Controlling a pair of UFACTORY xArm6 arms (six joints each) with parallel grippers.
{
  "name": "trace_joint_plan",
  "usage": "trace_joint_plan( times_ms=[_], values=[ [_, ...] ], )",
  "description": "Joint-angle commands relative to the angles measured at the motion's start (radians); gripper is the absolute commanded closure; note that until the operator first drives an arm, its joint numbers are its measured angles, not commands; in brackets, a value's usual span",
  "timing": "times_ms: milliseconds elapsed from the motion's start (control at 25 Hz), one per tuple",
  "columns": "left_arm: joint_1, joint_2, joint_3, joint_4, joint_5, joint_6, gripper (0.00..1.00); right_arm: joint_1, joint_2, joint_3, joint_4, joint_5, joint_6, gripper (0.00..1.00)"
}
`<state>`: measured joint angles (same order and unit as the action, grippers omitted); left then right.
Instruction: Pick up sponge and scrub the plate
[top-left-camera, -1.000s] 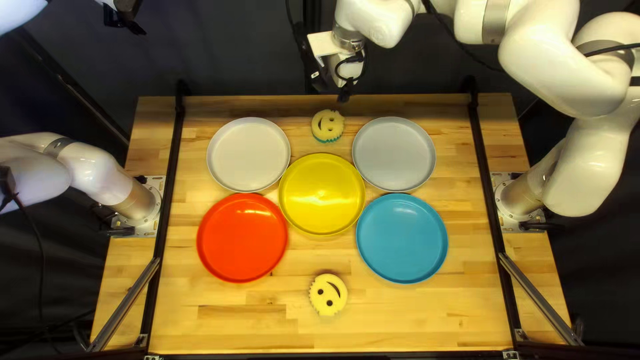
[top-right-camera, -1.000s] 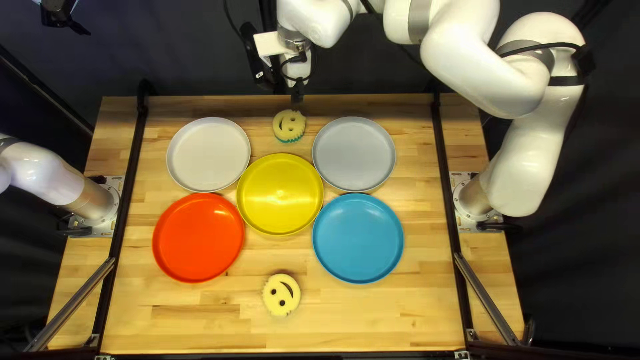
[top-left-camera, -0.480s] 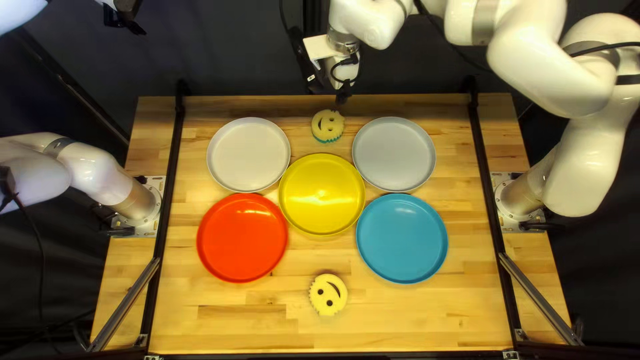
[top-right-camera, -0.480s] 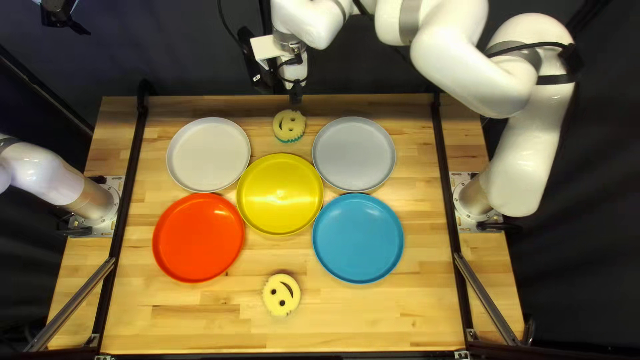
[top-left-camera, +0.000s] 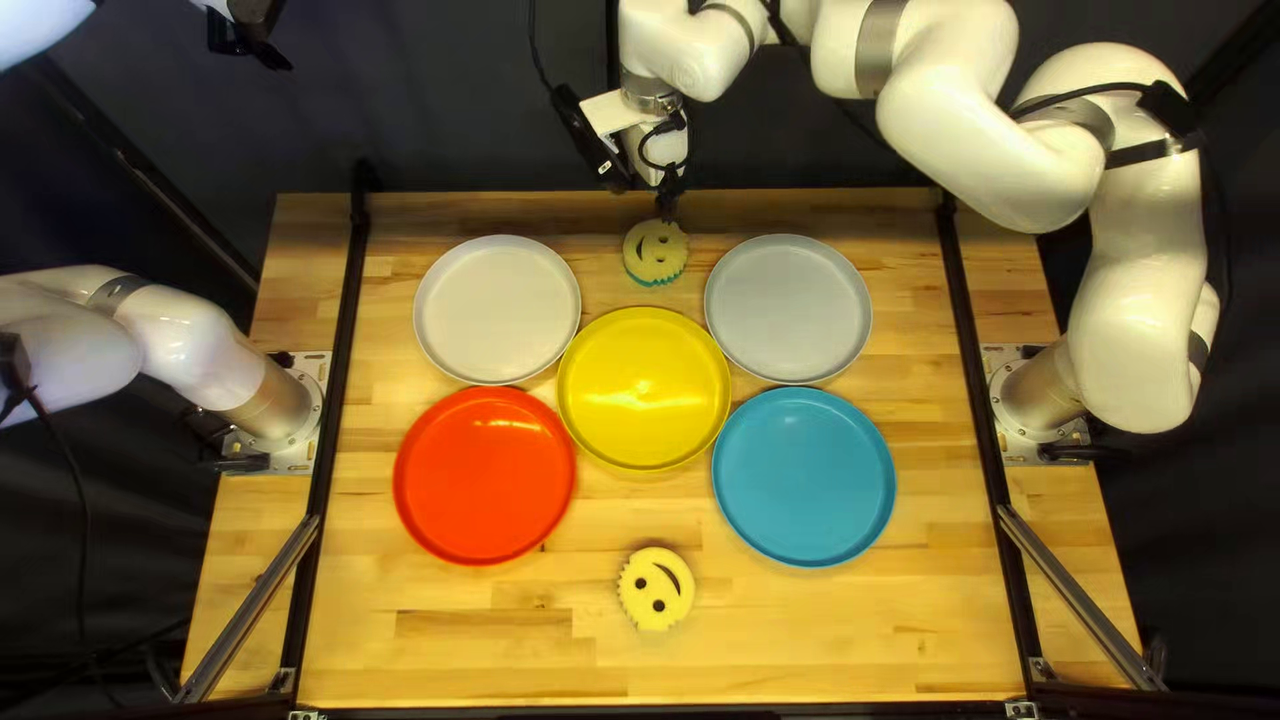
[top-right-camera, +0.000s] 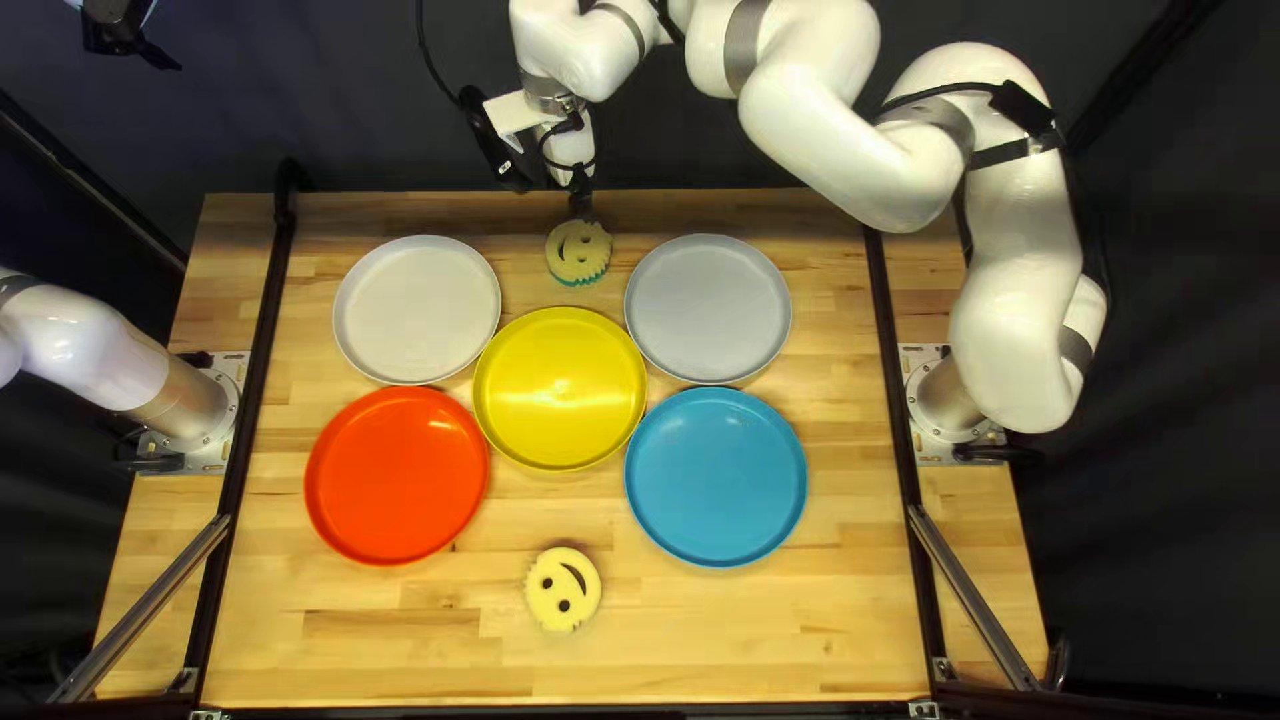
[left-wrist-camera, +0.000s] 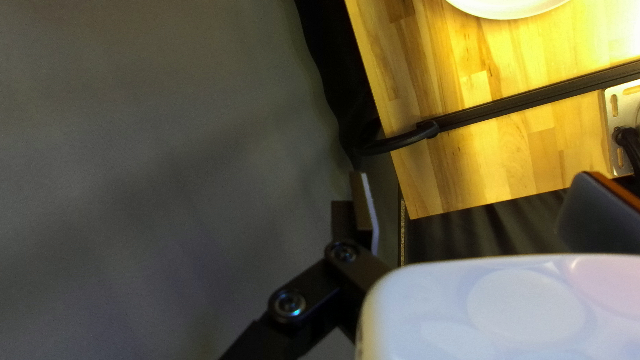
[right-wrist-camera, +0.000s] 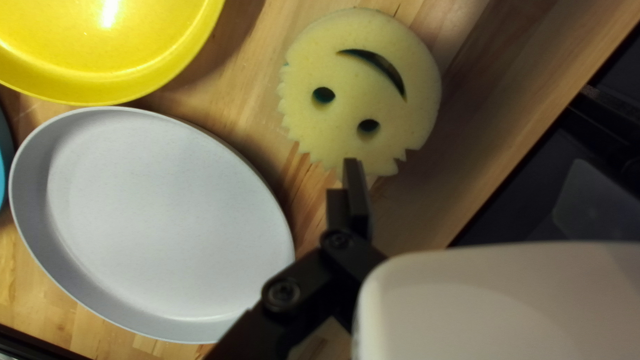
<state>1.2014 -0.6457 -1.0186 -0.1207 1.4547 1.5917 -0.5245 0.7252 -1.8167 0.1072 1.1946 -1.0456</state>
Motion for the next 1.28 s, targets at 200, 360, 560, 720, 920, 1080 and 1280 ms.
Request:
trace_joint_plan(
  times_ms=[200, 360, 560, 720, 920, 1080, 1280],
  values=[
    [0.000, 0.000, 0.000, 0.000, 0.000, 0.000, 0.00, -0.011, 0.046, -0.016, 0.014, -0.009, -0.037, 0.00],
    [0.000, 0.000, 0.000, 0.000, 0.000, 0.000, 0.00, -0.010, 0.042, 0.017, 0.019, -0.033, -0.045, 0.00],
    [0.000, 0.000, 0.000, 0.000, 0.000, 0.000, 0.00, -0.010, 0.036, 0.043, 0.022, -0.050, -0.052, 0.00],
    [0.000, 0.000, 0.000, 0.000, 0.000, 0.000, 0.00, -0.011, 0.028, 0.069, 0.026, -0.069, -0.058, 0.00],
    [0.000, 0.000, 0.000, 0.000, 0.000, 0.000, 0.00, -0.013, 0.037, 0.058, 0.029, -0.065, -0.061, 0.04],
    [0.000, 0.000, 0.000, 0.000, 0.000, 0.000, 0.00, -0.014, 0.044, 0.048, 0.034, -0.061, -0.061, 0.35],
    [0.000, 0.000, 0.000, 0.000, 0.000, 0.000, 0.00, -0.010, 0.038, 0.062, 0.037, -0.066, -0.062, 1.00]
  ],
)
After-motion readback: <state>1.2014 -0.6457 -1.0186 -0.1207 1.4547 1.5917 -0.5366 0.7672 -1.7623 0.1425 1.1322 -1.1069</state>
